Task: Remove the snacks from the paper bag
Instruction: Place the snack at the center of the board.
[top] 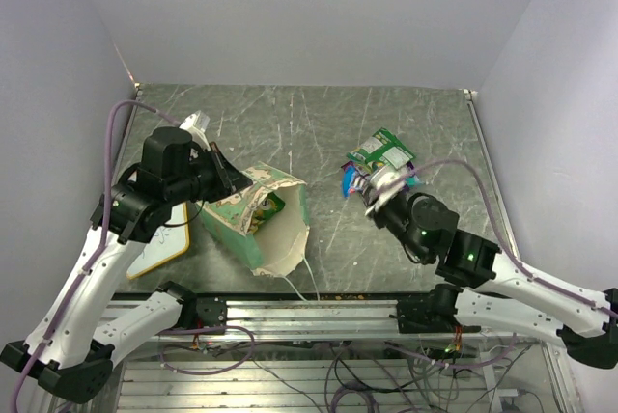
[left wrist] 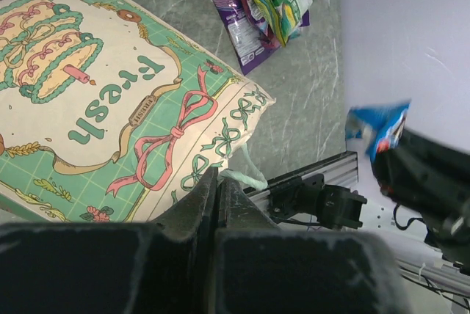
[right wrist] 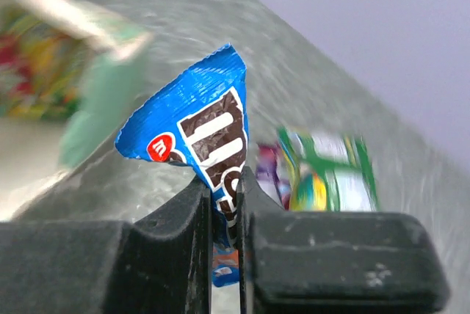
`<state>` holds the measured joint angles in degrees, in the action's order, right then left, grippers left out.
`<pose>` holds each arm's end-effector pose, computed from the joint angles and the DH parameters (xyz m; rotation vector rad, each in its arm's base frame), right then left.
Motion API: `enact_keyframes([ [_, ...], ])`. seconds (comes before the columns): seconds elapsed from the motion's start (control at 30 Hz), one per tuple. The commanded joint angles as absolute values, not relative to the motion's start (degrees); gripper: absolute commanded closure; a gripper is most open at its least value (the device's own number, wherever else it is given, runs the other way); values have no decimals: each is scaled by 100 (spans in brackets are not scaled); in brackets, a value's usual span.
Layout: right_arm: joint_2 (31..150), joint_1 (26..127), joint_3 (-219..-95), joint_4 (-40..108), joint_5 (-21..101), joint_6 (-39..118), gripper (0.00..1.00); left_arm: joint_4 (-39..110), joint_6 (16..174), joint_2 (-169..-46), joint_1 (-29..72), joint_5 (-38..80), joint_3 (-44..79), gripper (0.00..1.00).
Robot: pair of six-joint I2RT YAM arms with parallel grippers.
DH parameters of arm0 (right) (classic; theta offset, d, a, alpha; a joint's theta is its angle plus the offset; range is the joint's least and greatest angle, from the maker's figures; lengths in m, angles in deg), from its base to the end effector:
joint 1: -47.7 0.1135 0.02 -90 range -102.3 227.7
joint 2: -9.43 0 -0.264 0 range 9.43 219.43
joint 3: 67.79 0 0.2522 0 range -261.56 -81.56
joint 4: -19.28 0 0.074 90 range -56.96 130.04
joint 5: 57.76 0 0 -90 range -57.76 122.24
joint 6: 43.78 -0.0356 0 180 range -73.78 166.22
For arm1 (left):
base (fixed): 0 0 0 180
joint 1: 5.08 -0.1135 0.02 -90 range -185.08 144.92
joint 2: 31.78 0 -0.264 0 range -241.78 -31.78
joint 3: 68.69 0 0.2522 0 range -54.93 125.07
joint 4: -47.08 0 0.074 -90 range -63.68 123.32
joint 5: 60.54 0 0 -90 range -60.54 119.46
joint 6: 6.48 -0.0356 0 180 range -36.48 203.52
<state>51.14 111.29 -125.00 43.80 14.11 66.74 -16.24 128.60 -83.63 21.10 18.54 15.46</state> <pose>0.0866 0.1495 0.3396 -0.9740 1.4280 0.2826 0.1437 -0.0782 0.3997 -0.2488 2.2339 -0.9138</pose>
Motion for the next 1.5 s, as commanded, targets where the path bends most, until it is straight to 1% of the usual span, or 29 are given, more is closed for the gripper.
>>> enact_keyframes([
  [0.0,5124,10739,-12281,4056,-3012,2548,100,-1396,12980,-8362,2074,1958,1433,93],
  [0.07,5228,10277,-12302,4722,-3170,1299,100,-1345,13011,-8429,2076,1907,1452,93],
  [0.17,5500,9349,-12366,5613,-2912,-586,100,-1375,12982,-8520,2076,1866,1604,93],
  [0.23,5733,8773,-12377,5768,-2504,-1031,100,-1434,12932,-8562,2076,1905,1716,93],
  [0.37,6416,7705,-12574,5937,-1263,-1721,100,-1512,12926,-8636,2076,1926,1861,93],
  [0.43,6852,7112,-12729,6207,-610,-2168,100,-1479,12980,-8606,2075,1901,1823,93],
  [0.53,7428,6456,-12809,6321,64,-2710,100,-1398,13108,-8493,2075,1838,1669,93],
  [0.7,7977,5946,-12386,5654,788,-3046,100,-1343,13297,-8276,2076,1760,1477,93],
  [0.93,8183,5835,-11782,4851,1198,-3042,100,-1402,13280,-8119,2076,1724,1462,93],
  [0.97,8153,5842,-11644,4738,1262,-3147,98,-1383,13248,-8113,2075,1698,1451,93],
  [1.07,8080,5840,-11212,4142,1438,-3282,86,-1150,13096,-8113,2076,1573,1401,93],
  [1.13,8103,5825,-11070,3821,1462,-3142,75,-987,13004,-8144,2076,1421,1363,93],
  [1.2,8087,5826,-11214,3911,1329,-2925,63,-946,12951,-8202,2076,1267,1393,93],
  [1.27,7920,5831,-11271,3758,1207,-2498,47,-923,12853,-8176,2075,1132,1366,93],
  [1.3,7814,5826,-11264,3734,1180,-2360,42,-911,12810,-8134,2075,1081,1309,93],
  [1.47,7046,5830,-11198,4210,1311,-1645,31,-883,12850,-7962,2072,1075,1112,93],
])
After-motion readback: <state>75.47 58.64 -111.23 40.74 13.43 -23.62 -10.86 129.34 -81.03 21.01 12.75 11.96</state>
